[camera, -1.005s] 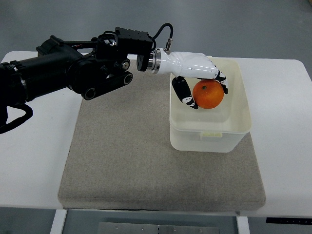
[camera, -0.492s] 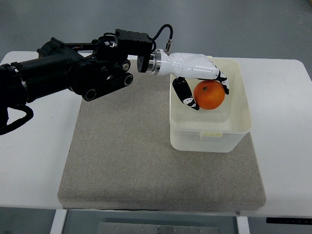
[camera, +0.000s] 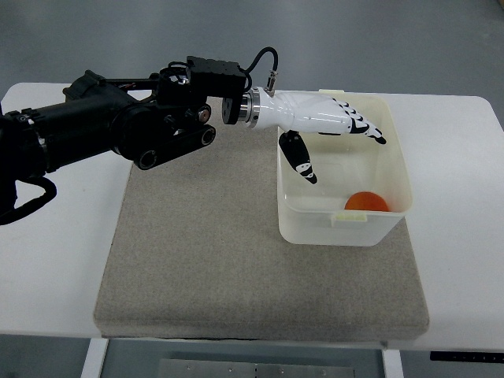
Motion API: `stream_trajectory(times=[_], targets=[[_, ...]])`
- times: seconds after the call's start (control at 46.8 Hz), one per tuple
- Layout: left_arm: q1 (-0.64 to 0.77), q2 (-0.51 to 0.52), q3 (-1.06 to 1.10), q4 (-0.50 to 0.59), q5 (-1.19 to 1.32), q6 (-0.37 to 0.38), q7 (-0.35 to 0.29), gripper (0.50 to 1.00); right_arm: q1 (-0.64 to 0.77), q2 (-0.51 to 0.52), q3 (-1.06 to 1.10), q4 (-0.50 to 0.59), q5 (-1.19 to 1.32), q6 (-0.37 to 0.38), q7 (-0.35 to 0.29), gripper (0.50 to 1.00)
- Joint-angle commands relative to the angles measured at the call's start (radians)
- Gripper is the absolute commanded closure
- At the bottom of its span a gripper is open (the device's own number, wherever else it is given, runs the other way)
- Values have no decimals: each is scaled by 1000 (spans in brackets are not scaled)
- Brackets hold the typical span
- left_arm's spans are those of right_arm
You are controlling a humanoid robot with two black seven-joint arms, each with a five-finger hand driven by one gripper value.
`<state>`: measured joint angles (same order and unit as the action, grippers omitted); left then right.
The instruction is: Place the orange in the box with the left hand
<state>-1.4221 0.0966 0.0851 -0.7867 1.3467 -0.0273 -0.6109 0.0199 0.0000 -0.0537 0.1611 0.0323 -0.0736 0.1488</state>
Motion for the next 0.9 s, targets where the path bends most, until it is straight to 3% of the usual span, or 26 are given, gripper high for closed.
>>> stream_trajectory(times=[0.0,0.278,0.599,0.877], targets=[[0,-2,-1,0,-1,0,0,540,0,0,0,0,0,0,0,574],[-1,-2,-10,43,-3,30,0,540,0,0,0,0,0,0,0,574],[-15,3,-11,400,-92,236,0,540,0,0,0,0,0,0,0,574],[3,11,5,625,-417,230,0,540,0,0,0,0,0,0,0,574]])
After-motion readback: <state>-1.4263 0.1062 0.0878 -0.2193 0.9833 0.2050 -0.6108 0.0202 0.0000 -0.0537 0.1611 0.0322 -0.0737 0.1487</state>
